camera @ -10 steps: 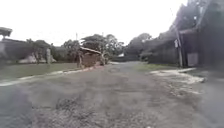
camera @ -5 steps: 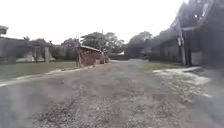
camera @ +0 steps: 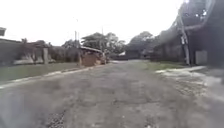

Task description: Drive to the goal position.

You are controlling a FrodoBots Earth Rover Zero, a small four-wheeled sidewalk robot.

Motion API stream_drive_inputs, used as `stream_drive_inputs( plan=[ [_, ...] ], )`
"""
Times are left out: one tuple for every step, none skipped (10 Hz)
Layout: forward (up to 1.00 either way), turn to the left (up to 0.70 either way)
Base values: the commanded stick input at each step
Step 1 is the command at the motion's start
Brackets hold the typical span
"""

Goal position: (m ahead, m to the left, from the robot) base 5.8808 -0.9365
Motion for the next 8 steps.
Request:
stream_drive_inputs(
  plan=[
    [0.70,0.00],
    [0.70,0.00],
    [0.70,0.00],
    [0.70,0.00],
    [0.70,0.00],
    [0.70,0.00],
    [0.70,0.00],
    [0.70,0.00]
  ],
)
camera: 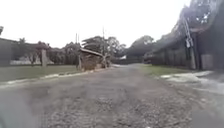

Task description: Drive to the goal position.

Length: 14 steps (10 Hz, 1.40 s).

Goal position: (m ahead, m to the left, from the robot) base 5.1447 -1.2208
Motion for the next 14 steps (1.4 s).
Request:
stream_drive_inputs(
  plan=[
    [0.70,0.00],
    [0.70,0.00],
    [0.70,0.00],
    [0.70,0.00],
    [0.70,0.00],
    [0.70,-0.12],
    [0.70,-0.34],
    [0.70,-0.35],
    [0.70,-0.35],
    [0.70,-0.19],
    [0.70,0.00],
    [0.70,0.00],
    [0.70,0.00],
    [0.70,0.00]
  ],
)
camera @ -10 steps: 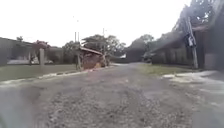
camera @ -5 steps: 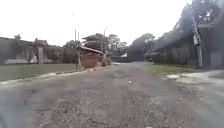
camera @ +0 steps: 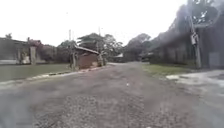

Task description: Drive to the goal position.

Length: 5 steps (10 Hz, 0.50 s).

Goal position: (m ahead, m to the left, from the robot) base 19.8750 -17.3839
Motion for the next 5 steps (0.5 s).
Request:
stream_drive_inputs(
  plan=[
    [0.70,0.00],
    [0.70,0.00],
    [0.70,0.00],
    [0.70,0.00],
    [0.70,0.00]
  ],
)
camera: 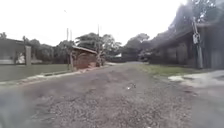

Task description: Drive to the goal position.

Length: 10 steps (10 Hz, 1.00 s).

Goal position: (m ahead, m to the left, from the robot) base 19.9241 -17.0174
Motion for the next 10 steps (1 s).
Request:
stream_drive_inputs(
  plan=[
    [0.70,0.00],
    [0.70,0.00],
    [0.70,0.00],
    [0.70,0.00],
    [0.70,0.00],
    [0.70,0.00],
    [0.70,0.00],
    [0.70,0.00],
    [0.70,0.00],
    [0.70,0.00]
  ],
)
